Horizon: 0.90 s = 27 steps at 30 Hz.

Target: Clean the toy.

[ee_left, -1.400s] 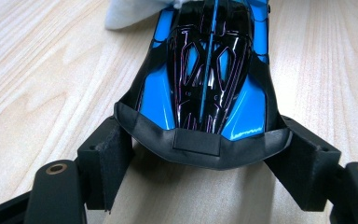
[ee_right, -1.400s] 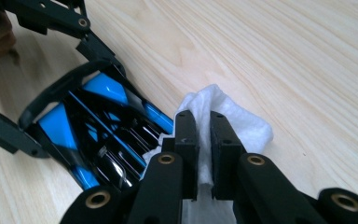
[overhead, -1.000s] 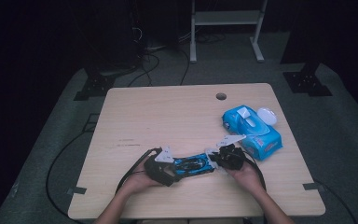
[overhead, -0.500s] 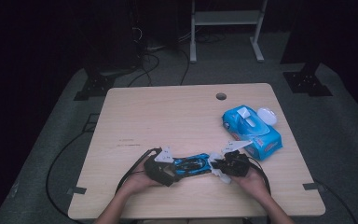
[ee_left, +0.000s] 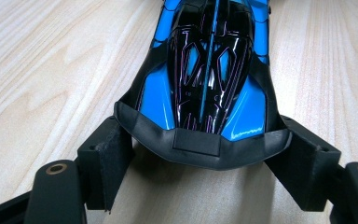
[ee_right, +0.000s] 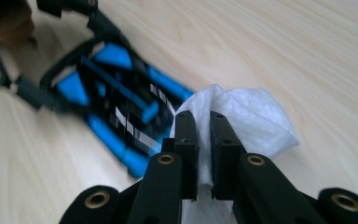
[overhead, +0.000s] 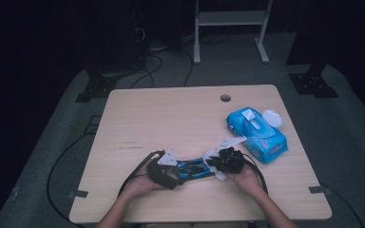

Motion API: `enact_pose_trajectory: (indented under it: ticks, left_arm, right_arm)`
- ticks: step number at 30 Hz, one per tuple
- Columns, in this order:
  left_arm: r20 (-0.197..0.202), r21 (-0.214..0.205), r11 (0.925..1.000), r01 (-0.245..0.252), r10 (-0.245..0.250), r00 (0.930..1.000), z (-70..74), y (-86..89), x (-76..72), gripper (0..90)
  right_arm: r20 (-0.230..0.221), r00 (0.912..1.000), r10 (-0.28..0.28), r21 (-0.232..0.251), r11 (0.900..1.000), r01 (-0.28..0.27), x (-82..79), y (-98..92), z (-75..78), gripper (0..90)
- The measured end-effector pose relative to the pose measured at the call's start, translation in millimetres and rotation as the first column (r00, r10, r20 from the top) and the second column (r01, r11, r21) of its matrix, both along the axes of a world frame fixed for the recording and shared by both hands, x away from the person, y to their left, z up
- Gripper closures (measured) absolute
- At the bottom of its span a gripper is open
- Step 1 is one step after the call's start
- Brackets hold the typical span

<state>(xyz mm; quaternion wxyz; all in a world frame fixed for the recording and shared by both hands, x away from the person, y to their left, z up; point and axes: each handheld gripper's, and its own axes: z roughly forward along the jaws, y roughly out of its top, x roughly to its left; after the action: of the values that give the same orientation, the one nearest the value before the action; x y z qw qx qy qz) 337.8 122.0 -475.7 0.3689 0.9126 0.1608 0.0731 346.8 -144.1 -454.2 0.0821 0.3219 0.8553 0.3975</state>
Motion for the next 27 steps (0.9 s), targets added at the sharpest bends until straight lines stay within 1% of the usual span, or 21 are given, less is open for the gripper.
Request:
enact_pose_trajectory:
  ticks: [2, 5, 7, 8, 9, 11, 13, 14, 15, 16, 18, 19, 22, 24, 25, 26, 27]
  left_arm:
    - [0.001, 0.003, 1.0, 0.0, 0.0, 1.0, 0.1, 0.3, -0.1, 25.7]
    - [0.001, 0.0, 1.0, 0.004, -0.004, 1.0, -0.1, 0.4, 0.6, 25.7]
    - [0.002, 0.001, 1.0, 0.005, -0.005, 1.0, -0.1, 0.4, 0.6, 25.7]
    - [0.001, 0.003, 1.0, 0.004, -0.004, 1.0, 0.2, 0.3, 0.6, 25.7]
    - [-0.001, 0.008, 1.0, 0.002, -0.002, 1.0, 0.7, -0.3, 0.4, 25.7]
    - [0.001, 0.032, 0.9995, -0.003, 0.003, 1.0, 2.9, -2.1, -0.4, 25.6]
    - [-0.002, 0.039, 0.9992, -0.01, 0.01, 0.9999, 4.0, -2.8, -0.8, 25.5]
    - [-0.016, 0.03, 0.9995, -0.014, 0.014, 0.9998, 4.4, -2.1, -0.3, 25.2]
    - [-0.033, 0.025, 0.9996, -0.011, 0.012, 0.9994, 5.5, -0.5, 1.2, 24.9]
    - [-0.055, 0.006, 0.9998, -0.017, 0.018, 0.9983, 6.8, 0.9, 2.4, 24.4]
    - [-0.092, -0.039, 0.9991, -0.019, 0.015, 0.9957, 10.6, 6.3, 4.9, 23.0]
    - [-0.111, -0.067, 0.9973, -0.031, 0.023, 0.9935, 12.0, 8.6, 5.6, 22.8]
    - [-0.136, -0.121, 0.9916, -0.046, 0.029, 0.9902, 14.9, 15.0, 8.2, 23.1]
    - [-0.162, -0.152, 0.9867, -0.056, 0.031, 0.9864, 15.6, 16.9, 10.0, 24.1]
    - [-0.172, -0.155, 0.986, -0.061, 0.034, 0.9846, 15.7, 17.1, 10.6, 24.8]
    - [-0.186, -0.149, 0.9868, -0.064, 0.035, 0.9819, 15.9, 17.3, 11.7, 25.1]
    - [-0.198, -0.15, 0.986, -0.073, 0.043, 0.9794, 16.2, 17.3, 12.2, 25.3]
  right_arm:
    - [0.005, 1.0, -0.007, 0.003, 1.0, 0.007, 8.9, 7.6, 0.1, 83.0]
    - [0.013, 0.9999, -0.011, 0.01, 0.9999, 0.011, 15.5, 7.7, 0.4, 83.0]
    - [0.024, 0.9992, -0.034, -0.009, 0.9994, 0.034, 15.3, 3.5, 1.1, 82.8]
    - [0.018, 0.999, -0.04, -0.012, 0.9991, 0.04, 15.6, 0.0, 1.0, 82.8]
    - [0.004, 0.9988, -0.048, -0.009, 0.9988, 0.048, 14.8, -3.2, 1.3, 82.8]
    - [-0.011, 0.999, -0.043, 0.009, 0.999, 0.043, 10.6, -7.3, 2.3, 82.8]
    - [-0.022, 0.9996, -0.018, 0.047, 0.9987, 0.019, 2.6, -8.5, 3.6, 82.8]
    - [-0.027, 0.9996, -0.007, 0.054, 0.9985, 0.008, -2.2, -8.1, 4.2, 82.8]
    - [-0.022, 0.9997, 0.011, 0.053, 0.9985, -0.01, -5.8, -8.0, 4.0, 82.8]
    - [-0.027, 0.9995, 0.017, 0.054, 0.9984, -0.015, -9.6, -7.4, 4.0, 82.7]
    - [-0.021, 0.9996, 0.02, 0.044, 0.9988, -0.019, -15.5, -8.3, 3.6, 82.6]
    - [-0.016, 0.9996, 0.022, 0.039, 0.999, -0.021, -17.9, -9.0, 3.3, 82.6]
    - [-0.013, 0.9997, 0.022, 0.038, 0.999, -0.021, -21.3, -11.8, 1.6, 82.6]
    - [-0.017, 0.9996, 0.023, 0.042, 0.9989, -0.022, -21.1, -13.3, 0.5, 82.6]
    - [-0.025, 0.9995, 0.021, 0.043, 0.9989, -0.02, -20.8, -13.7, 0.3, 82.6]
    - [-0.029, 0.9994, 0.021, 0.042, 0.9989, -0.02, -20.4, -13.8, -0.1, 82.6]
    - [-0.025, 0.9994, 0.024, 0.041, 0.9989, -0.023, -20.0, -13.6, -0.6, 82.7]
